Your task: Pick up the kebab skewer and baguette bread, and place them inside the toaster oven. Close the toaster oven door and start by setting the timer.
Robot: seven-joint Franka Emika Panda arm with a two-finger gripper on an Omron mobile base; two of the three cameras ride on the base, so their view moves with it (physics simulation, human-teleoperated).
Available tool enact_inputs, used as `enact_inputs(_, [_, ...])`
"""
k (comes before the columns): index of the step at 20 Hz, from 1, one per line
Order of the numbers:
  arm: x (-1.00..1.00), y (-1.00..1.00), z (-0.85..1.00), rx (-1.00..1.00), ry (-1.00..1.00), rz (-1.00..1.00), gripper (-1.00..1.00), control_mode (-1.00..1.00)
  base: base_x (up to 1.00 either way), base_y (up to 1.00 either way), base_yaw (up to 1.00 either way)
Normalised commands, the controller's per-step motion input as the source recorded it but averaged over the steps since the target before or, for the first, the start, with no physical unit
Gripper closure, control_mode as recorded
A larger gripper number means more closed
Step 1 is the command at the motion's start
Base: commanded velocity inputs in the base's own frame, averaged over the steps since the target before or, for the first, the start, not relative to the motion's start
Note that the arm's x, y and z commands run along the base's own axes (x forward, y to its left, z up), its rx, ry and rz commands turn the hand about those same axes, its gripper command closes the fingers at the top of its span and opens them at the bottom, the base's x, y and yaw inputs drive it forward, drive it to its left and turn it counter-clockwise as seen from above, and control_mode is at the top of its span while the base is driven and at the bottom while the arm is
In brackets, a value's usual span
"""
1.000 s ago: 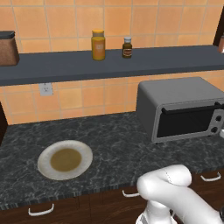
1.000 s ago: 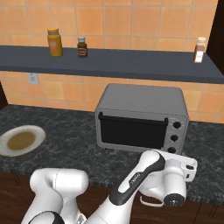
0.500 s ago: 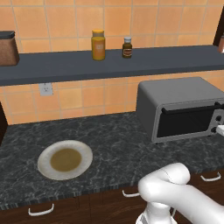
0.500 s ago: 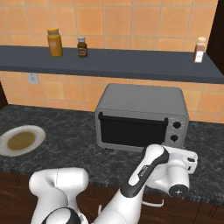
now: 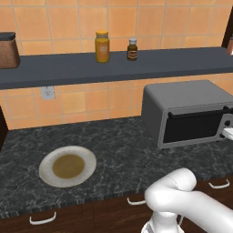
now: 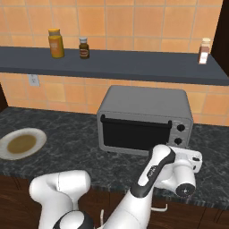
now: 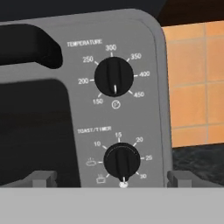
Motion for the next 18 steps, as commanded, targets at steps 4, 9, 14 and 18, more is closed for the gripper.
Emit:
enact_inputs(4, [0.29, -0.06, -0.03, 0.00, 0.00, 0.00, -1.00, -1.00, 0.00, 0.00, 0.00])
enact_inputs(9, [0.21, -0.08, 0.00, 0.00, -0.01, 0.00, -1.00, -1.00, 0.00, 0.00, 0.00])
enact_inputs(14, [0.09, 0.00, 0.00, 0.00, 0.00, 0.00, -1.00, -1.00, 0.00, 0.00, 0.00])
enact_inputs(18, [0.00, 0.00, 0.00, 0.00, 0.00, 0.00, -1.00, -1.00, 0.00, 0.00, 0.00])
